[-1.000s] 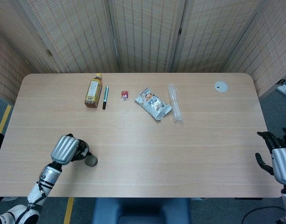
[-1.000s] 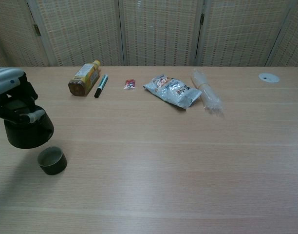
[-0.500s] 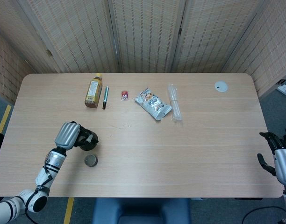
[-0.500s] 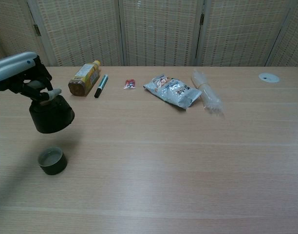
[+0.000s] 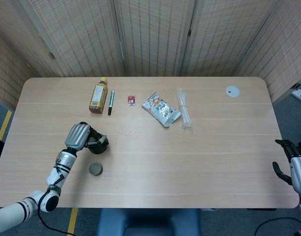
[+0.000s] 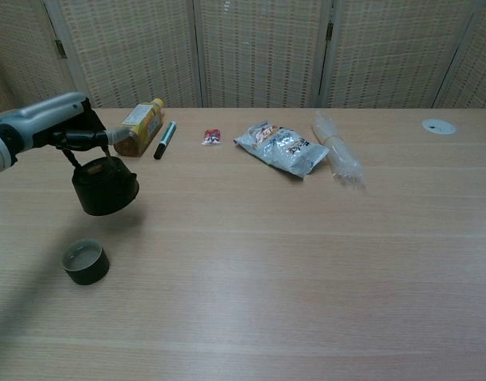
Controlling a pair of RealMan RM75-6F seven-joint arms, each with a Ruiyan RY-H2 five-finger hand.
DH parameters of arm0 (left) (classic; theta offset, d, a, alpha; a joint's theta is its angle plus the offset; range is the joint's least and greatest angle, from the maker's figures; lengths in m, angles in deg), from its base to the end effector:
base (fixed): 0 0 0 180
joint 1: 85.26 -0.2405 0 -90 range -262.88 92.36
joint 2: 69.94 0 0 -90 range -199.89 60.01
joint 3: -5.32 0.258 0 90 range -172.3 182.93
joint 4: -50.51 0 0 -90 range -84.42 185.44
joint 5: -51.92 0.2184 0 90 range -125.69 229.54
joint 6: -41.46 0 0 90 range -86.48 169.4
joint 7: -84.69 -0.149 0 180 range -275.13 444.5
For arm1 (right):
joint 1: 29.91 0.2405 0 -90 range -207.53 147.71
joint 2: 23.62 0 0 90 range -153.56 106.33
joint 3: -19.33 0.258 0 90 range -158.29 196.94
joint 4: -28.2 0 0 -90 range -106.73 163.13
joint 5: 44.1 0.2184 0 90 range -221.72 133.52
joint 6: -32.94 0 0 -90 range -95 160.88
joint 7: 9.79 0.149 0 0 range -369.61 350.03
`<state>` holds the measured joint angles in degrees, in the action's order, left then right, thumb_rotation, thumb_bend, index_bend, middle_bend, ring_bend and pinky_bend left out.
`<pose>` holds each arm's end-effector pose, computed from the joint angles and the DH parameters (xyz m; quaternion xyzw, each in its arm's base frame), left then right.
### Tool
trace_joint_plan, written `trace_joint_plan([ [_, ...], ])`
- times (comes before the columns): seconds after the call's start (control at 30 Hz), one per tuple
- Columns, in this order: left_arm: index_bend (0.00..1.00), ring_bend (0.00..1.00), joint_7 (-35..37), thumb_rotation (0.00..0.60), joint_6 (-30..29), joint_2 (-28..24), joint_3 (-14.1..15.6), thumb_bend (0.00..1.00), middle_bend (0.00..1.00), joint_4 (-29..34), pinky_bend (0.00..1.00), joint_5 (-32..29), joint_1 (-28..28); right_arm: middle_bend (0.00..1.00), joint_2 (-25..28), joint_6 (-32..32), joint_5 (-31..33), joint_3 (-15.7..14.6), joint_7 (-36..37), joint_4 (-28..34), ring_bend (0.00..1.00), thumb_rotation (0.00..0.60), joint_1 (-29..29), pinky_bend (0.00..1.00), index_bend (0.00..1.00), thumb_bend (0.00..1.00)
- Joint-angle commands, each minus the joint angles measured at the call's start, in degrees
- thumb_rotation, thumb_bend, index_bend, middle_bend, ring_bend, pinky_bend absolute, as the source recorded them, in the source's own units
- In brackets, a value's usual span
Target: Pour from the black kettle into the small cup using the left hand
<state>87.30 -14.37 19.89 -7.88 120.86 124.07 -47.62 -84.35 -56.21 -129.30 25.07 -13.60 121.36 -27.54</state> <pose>-0.2058 0.3814 0.0039 -0.6609 -0.4343 -0.4304 0.4352 -0.3182 -0.1831 0.1880 0.5776 -0.3334 0.3778 0.6423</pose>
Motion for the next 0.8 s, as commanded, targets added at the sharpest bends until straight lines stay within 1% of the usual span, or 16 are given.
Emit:
trace_joint_plan([
  [0.03,0.98,0.91,0.03,0.214,1.03,1.05,-0.49,0.32,1.0,-2.16,0.34,-1.09,0.87,0.28,-0.05,0.15,0.1,0.06,0.07,-0.14,0.38,0.6,0.08,0.06,0.21,0.38],
  [0.2,0.97,0.89,-0.2,0.215,2.17,2.79,-0.57,0.32,1.0,-6.44,0.32,-2.02,1.87,0.28,-0.17,0.49,0.43,0.15,0.08,-0.33,0.38,0.6,0.21,0.06,0.21,0.38],
  [0.5,0.97,0.88,-0.49,0.213,2.89,6.42,0.4,0.32,1.0,-14.56,0.29,-1.68,2.96,0.28,-0.3,0.94,0.91,0.27,-0.21,-0.36,0.38,0.6,0.36,0.06,0.21,0.38],
  [0.8,0.95,0.85,-0.61,0.214,3.74,8.55,1.6,0.32,1.0,-18.67,0.27,-0.68,3.6,0.28,-0.37,1.21,1.07,0.27,-0.63,-0.16,0.38,0.6,0.48,0.06,0.21,0.38],
])
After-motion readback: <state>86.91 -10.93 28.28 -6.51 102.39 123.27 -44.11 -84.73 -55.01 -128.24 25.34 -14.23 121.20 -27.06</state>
